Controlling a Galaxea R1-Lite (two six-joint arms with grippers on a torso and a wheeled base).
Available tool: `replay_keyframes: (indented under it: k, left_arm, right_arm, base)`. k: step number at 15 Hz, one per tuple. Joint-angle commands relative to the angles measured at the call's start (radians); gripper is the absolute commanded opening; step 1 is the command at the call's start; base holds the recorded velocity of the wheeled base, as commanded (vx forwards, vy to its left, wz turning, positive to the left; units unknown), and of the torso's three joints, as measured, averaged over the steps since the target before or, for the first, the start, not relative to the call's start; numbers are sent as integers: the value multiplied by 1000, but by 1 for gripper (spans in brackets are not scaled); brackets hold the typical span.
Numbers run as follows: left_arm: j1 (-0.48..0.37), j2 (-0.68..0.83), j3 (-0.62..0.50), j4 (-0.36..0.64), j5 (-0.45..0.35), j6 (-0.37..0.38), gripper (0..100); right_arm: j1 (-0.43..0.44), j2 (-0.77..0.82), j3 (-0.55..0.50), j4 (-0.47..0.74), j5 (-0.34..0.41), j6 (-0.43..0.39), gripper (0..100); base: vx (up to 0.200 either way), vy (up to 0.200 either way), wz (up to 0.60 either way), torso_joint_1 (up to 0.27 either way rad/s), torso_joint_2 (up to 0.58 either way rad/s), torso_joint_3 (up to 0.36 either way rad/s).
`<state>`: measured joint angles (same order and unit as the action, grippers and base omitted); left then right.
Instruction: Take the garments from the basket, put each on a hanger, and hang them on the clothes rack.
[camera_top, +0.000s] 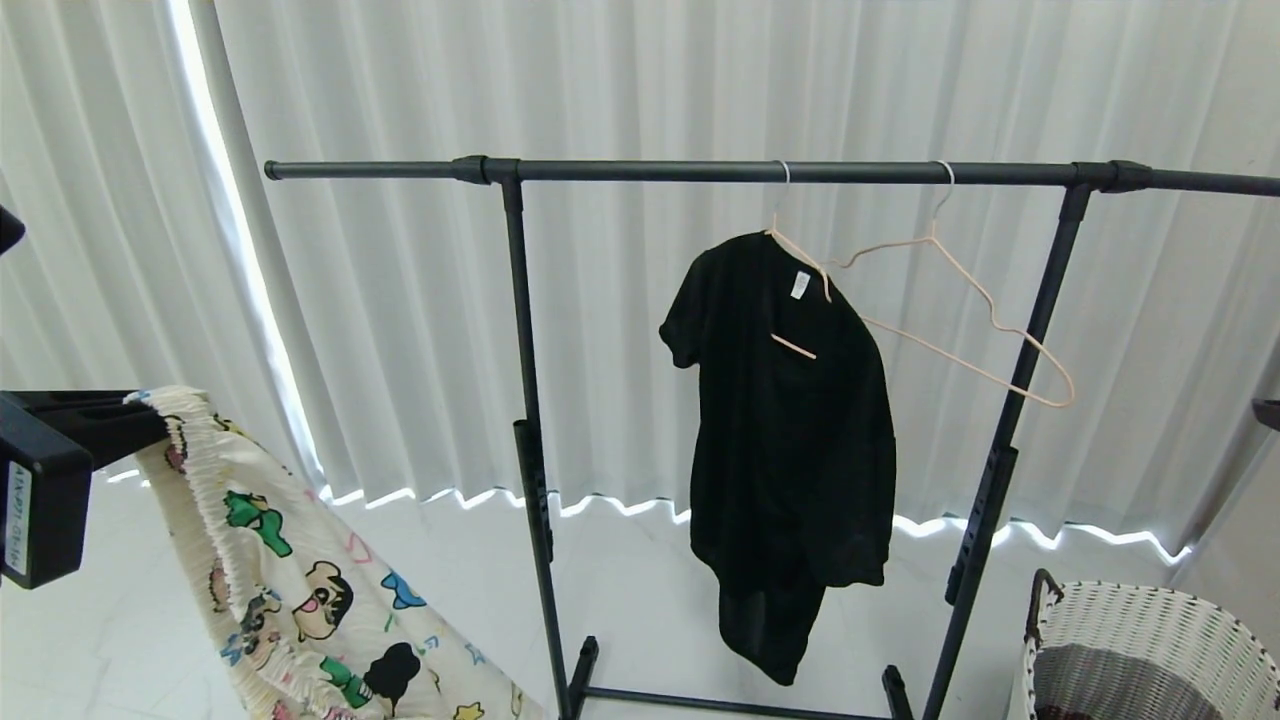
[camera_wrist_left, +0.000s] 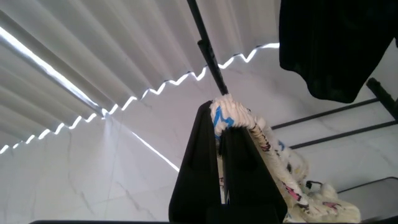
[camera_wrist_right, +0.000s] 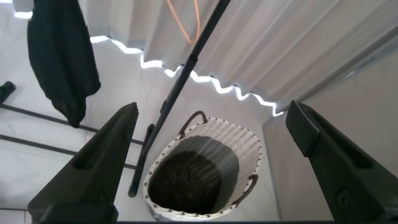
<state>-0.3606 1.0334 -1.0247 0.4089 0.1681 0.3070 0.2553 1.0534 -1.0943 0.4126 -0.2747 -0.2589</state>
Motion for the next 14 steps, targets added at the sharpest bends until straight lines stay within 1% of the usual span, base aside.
replay_keyframes:
  k: [1, 6, 7, 9, 12, 14]
  left_arm:
    - [0, 2, 6, 1, 1, 0, 0]
    - [0, -7, 23, 1, 2, 4, 0]
    - [0, -9, 31, 1, 2, 20, 0]
    - [0, -19, 48, 1, 2, 63, 0]
    - [-1, -39, 67, 1, 1, 75, 0]
    - [-1, -50, 72, 1, -1, 75, 0]
  right_arm:
    - [1, 5, 1, 0, 0, 0, 100]
    - [1, 8, 4, -1, 0, 1, 100]
    - [1, 10, 7, -18, 9, 1, 100]
    - [-1, 19, 7, -44, 23, 0, 100]
    - [1, 23, 7, -51, 23, 0, 100]
    - [-1, 23, 7, -51, 23, 0, 100]
  base:
    - [0, 0, 0, 198, -471, -276]
    - [0, 0, 0, 205, -485, -280]
    - [0, 0, 0, 119, -266, -154]
    - [0, 0, 0, 56, -115, -68]
    - [0, 0, 0, 0, 0, 0]
    - [0, -200, 0, 2, -7, 5]
